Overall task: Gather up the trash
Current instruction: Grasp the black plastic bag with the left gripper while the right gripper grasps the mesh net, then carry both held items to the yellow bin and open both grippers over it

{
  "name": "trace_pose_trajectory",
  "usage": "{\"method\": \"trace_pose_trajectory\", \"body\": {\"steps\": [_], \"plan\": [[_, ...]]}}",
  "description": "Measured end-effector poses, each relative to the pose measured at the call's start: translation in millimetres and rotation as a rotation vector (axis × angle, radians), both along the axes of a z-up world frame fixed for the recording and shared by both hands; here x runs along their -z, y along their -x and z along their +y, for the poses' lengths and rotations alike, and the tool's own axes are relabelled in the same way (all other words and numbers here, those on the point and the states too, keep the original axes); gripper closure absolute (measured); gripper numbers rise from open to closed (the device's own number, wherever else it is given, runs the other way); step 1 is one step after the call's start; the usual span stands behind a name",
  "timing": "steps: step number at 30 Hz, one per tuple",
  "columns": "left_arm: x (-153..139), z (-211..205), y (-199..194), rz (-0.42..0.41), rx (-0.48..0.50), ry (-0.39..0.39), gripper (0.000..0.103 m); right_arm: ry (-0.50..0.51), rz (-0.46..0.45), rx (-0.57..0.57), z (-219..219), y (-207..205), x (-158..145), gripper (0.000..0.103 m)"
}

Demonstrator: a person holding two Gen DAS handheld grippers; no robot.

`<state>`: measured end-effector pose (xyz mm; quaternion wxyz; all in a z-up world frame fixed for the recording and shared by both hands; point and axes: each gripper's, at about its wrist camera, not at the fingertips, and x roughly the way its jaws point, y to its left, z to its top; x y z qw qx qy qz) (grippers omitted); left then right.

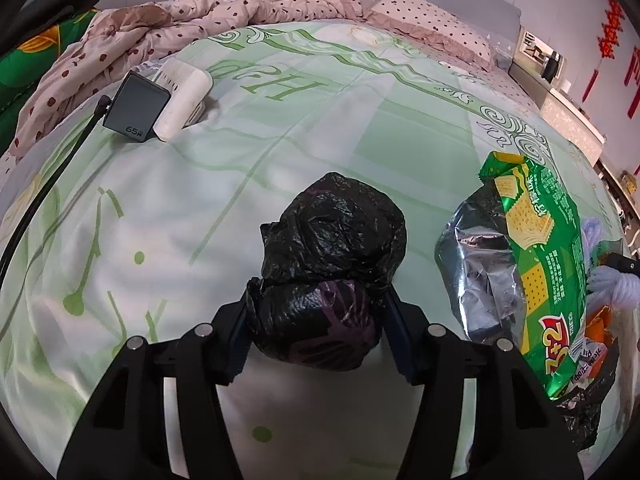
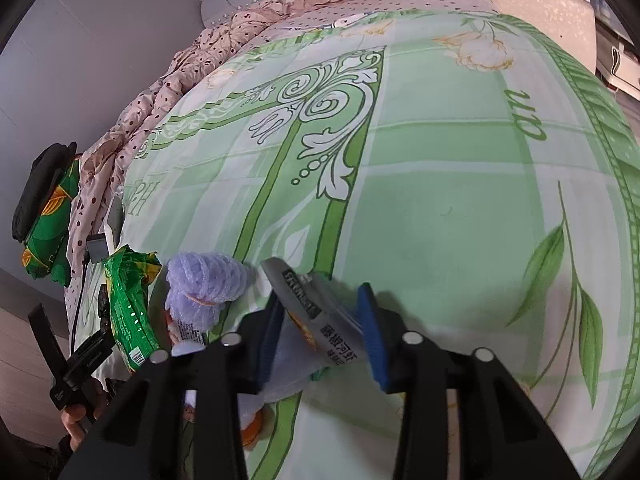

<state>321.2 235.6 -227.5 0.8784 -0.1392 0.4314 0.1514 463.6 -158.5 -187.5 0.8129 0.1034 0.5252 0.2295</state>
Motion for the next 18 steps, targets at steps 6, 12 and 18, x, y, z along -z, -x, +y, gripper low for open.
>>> {"method": "trace_pose_trajectory", "body": {"steps": [6, 12, 18], "plan": [[-2, 0, 1, -0.016, 0.004, 0.0, 0.062, -0.021, 0.046, 0.036, -9, -2, 8, 0.095], [-15, -2, 9, -0.055, 0.012, -0.002, 0.066, -0.048, -0.005, 0.075, -23, 7, -10, 0.097], [-44, -11, 26, -0.118, 0.042, 0.004, 0.066, -0.081, -0.083, 0.073, -38, 32, -49, 0.097]]}}
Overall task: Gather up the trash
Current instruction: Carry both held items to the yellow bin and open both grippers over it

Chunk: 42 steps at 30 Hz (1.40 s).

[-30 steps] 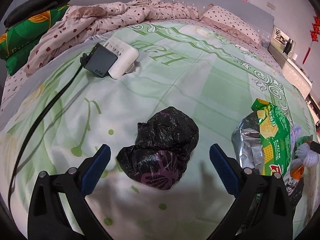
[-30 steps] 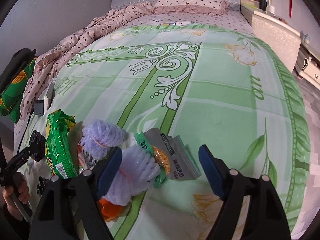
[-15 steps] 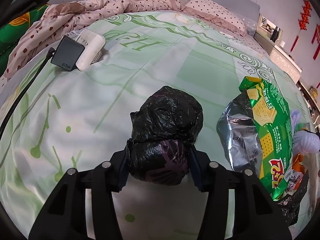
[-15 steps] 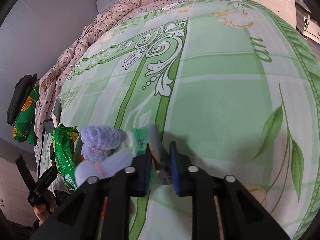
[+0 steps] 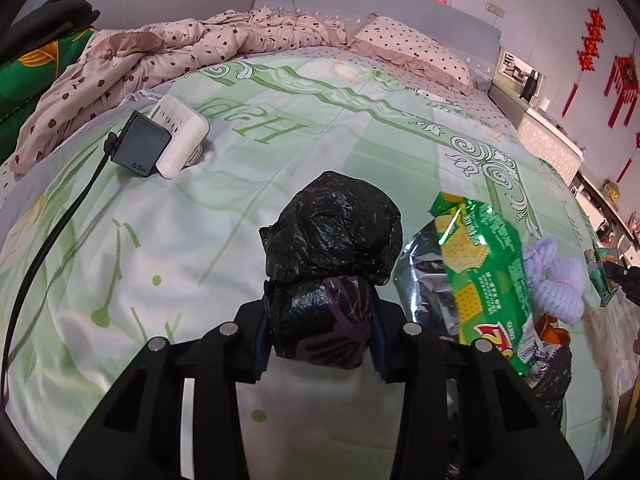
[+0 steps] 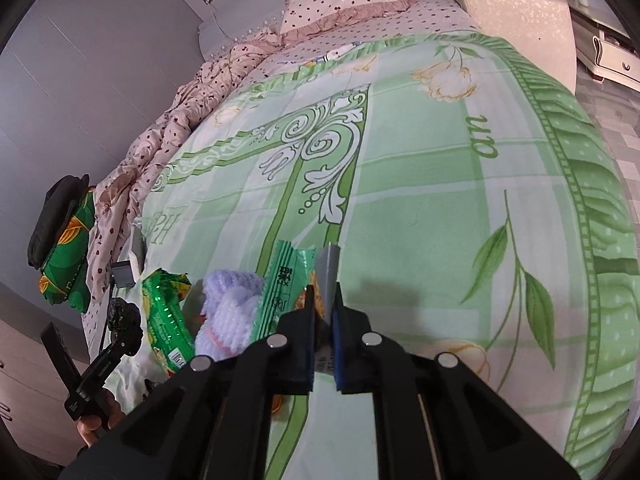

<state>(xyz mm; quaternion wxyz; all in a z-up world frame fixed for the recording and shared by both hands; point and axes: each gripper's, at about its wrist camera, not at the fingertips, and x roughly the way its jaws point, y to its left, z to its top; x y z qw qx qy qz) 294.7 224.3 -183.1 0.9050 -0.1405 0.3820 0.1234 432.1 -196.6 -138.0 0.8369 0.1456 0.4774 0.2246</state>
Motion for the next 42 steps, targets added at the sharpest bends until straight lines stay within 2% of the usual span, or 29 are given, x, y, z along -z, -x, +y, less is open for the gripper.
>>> {"method": "trace_pose_trajectory", "body": {"steps": [7, 11, 19, 25, 34, 42], "plan": [[-56, -42, 33, -0.094, 0.09, -0.015, 0.066, -0.028, -0.083, 0.002, -34, 54, -51, 0.097], [-94, -80, 52, -0.151, 0.158, -0.038, 0.066, -0.04, -0.139, 0.017, -61, 89, -84, 0.097], [-164, -176, 85, -0.264, 0.307, -0.039, 0.066, -0.057, -0.275, 0.093, -128, 159, -153, 0.097], [-201, -258, 103, -0.319, 0.438, -0.013, 0.065, -0.036, -0.363, 0.181, -183, 206, -189, 0.097], [-227, -386, 115, -0.33, 0.63, 0.027, 0.065, 0.006, -0.421, 0.34, -266, 255, -208, 0.097], [-221, -491, 116, -0.298, 0.769, 0.043, 0.065, 0.065, -0.42, 0.467, -331, 288, -191, 0.097]]}}
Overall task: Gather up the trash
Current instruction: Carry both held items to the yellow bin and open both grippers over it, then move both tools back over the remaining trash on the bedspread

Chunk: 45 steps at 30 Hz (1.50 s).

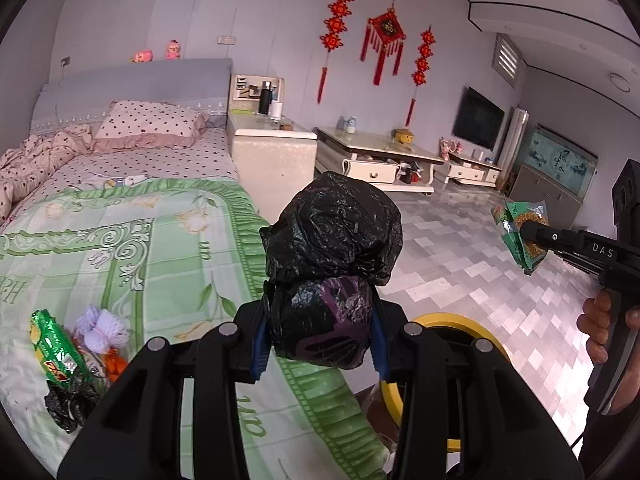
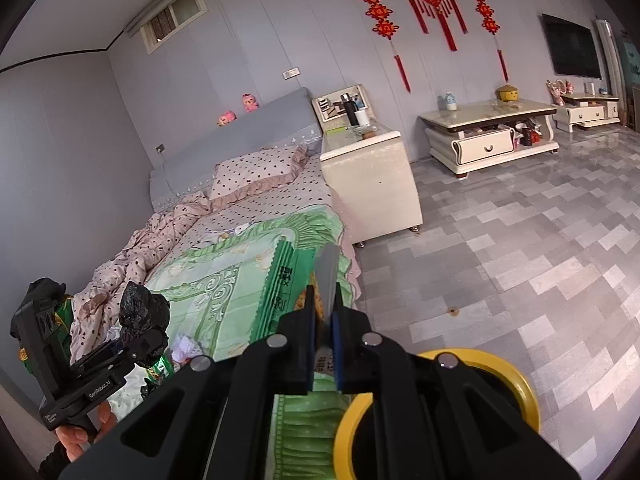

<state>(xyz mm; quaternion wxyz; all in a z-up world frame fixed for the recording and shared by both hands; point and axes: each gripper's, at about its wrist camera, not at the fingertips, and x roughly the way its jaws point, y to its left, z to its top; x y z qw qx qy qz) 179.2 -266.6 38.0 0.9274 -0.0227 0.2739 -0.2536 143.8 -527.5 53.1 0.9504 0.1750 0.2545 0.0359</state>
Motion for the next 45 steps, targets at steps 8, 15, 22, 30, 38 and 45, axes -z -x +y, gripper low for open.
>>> {"method": "trace_pose_trajectory", "body": {"steps": [8, 15, 22, 30, 38, 45], "plan": [[41, -69, -8, 0.073, 0.11, -0.035, 0.065, -0.014, 0.067, 0.076, -45, 17, 39, 0.097], [86, -110, -13, 0.15, 0.178, -0.057, 0.065, -0.05, 0.134, 0.107, -65, 21, 77, 0.097], [123, -123, -16, 0.221, 0.214, -0.068, 0.064, -0.053, 0.21, 0.15, -78, 24, 112, 0.097], [132, -125, -15, 0.239, 0.235, -0.053, 0.055, -0.084, 0.225, 0.182, -89, 30, 121, 0.093], [125, -113, -10, 0.232, 0.226, -0.037, 0.036, -0.086, 0.232, 0.225, -92, 38, 117, 0.078], [119, -84, -9, 0.209, 0.175, -0.037, 0.019, -0.095, 0.242, 0.244, -91, 42, 119, 0.054]]}}
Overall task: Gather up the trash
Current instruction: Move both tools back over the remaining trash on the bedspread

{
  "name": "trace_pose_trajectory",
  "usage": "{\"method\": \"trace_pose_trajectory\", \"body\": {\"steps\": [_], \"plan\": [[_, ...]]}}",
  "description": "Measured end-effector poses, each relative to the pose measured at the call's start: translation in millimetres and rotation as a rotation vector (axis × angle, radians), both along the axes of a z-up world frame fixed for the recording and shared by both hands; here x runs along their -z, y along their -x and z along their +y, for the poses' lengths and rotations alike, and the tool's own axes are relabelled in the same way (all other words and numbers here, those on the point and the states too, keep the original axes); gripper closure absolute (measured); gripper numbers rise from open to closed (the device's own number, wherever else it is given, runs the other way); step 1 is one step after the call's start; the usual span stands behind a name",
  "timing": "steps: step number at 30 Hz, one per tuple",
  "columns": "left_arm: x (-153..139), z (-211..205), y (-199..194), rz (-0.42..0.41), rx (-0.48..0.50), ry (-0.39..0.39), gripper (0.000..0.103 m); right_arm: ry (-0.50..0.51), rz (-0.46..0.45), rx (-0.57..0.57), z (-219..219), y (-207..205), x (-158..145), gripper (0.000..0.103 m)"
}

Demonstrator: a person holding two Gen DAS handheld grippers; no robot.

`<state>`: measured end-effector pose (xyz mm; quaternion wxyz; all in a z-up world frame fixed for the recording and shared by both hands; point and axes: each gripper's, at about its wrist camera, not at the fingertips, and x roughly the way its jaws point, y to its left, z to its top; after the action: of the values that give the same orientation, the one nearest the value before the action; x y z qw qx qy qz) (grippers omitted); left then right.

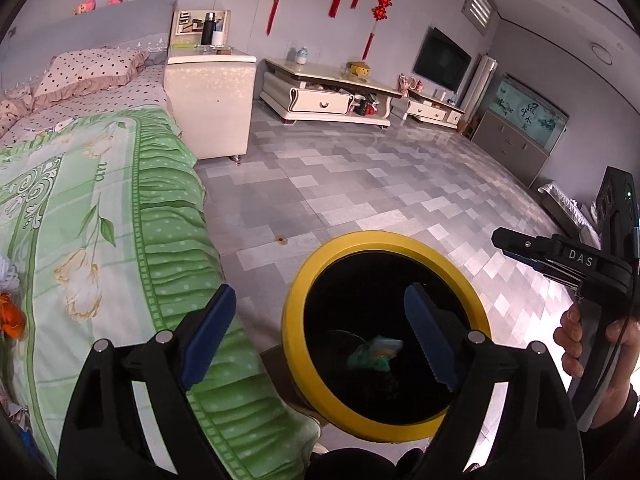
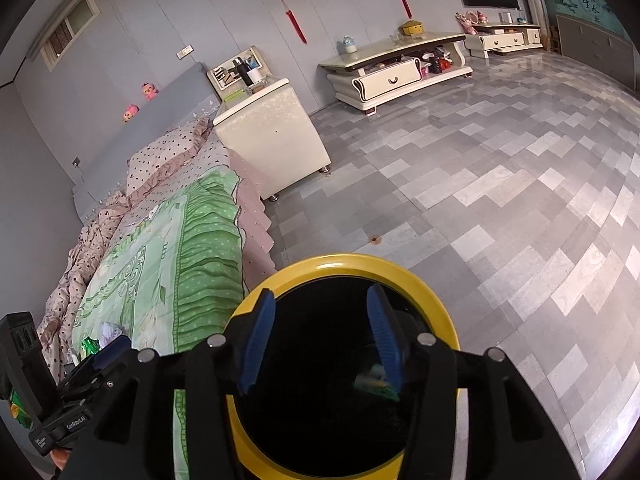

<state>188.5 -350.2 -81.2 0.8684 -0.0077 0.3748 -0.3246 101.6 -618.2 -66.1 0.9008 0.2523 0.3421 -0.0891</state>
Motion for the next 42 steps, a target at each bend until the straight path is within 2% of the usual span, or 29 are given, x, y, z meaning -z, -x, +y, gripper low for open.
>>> {"method": "trace_pose_trajectory", "body": {"steps": [7, 16, 27, 38, 42], "plan": [[-14, 62, 1, -0.048, -0.101, -0.008, 0.015, 0.006, -0.021, -0.075, 34, -10, -7, 0.046], [-37, 158, 6, -0.108, -0.241, -0.025, 0.012, 0.068, -0.057, -0.224, 111, -39, -36, 0.039], [-49, 281, -10, -0.136, -0.451, -0.072, 0.012, 0.077, -0.087, -0.416, 216, -91, -56, 0.038], [-30, 398, -51, -0.086, -0.674, -0.107, 0.012, 0.05, -0.059, -0.575, 315, -163, -53, 0.038], [-21, 422, -68, -0.062, -0.733, -0.115, 0.012, 0.044, -0.041, -0.618, 347, -187, -43, 0.038]]}}
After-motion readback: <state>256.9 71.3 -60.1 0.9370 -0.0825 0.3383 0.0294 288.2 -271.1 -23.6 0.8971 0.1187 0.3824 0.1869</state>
